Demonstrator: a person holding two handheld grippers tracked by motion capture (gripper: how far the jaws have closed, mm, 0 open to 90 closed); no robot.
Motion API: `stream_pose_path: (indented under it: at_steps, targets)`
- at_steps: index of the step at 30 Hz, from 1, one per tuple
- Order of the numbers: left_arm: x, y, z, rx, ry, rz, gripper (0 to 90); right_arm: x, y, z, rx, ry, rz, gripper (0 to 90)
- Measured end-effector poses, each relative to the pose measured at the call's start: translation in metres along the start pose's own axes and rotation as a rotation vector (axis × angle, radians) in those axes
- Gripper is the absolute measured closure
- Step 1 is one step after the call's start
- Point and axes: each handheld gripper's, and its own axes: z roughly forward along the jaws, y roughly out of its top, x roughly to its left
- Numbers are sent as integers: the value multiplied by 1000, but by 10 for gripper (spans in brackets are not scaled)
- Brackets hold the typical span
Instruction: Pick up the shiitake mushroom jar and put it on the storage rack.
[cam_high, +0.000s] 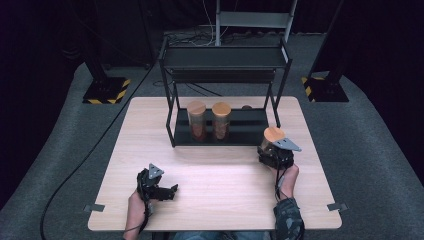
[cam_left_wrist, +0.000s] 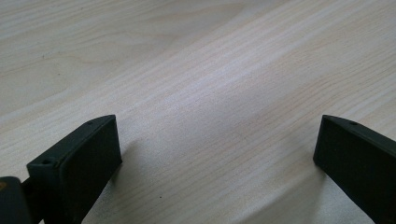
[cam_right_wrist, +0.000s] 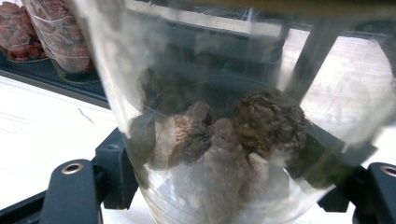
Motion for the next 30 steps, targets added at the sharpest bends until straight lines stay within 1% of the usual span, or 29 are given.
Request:
stream_pose_path:
  at_steps: [4,8,10,11,20,22,30]
  targets:
    - [0,0,0,2,0,2,2,0,0,0,2,-15,11,246]
    - [0,0,0,2,0,2,2,-1,0,-1,4,-18,14,246]
    - [0,0,0,2,0,2,2,-2,1,-2,4,-8,25,246]
    - [0,0,0,2,0,2,2,-2,1,-3,0,-2,39,246]
    - [0,0,0,2,0,2,2,-1,5,-8,-9,0,33,247]
    - [0,0,0,2,0,1,2,-1,6,-9,-9,-1,24,247]
    - [0,0,0,2,0,2,2,-1,11,-12,-14,-3,22,247]
